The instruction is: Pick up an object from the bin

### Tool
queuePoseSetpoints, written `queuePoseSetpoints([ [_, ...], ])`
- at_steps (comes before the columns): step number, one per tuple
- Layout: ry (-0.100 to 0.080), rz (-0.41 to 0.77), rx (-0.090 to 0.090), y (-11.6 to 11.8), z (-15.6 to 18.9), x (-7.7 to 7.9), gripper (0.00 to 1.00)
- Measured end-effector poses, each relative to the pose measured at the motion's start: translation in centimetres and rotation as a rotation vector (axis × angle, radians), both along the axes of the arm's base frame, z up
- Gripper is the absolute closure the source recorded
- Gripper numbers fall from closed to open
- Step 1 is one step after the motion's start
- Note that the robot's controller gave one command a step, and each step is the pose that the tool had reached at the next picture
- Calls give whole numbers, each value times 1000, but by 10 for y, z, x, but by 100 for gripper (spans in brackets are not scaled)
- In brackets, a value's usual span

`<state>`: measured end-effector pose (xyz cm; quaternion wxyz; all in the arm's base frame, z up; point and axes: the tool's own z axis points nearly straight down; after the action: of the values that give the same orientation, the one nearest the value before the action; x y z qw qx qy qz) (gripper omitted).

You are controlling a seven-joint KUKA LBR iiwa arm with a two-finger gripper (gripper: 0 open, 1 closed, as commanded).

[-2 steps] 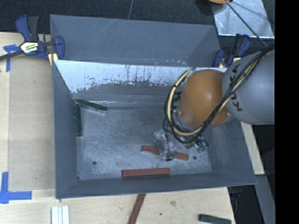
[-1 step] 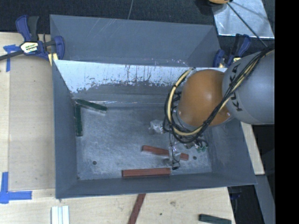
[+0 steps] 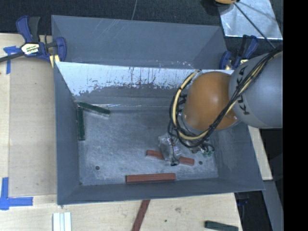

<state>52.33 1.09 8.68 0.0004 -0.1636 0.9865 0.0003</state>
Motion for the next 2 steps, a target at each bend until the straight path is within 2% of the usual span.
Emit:
queuePoseSetpoints([
  [1, 0, 0, 0, 0, 0, 0, 0],
  [2, 0, 0, 0, 0, 0, 0, 100],
])
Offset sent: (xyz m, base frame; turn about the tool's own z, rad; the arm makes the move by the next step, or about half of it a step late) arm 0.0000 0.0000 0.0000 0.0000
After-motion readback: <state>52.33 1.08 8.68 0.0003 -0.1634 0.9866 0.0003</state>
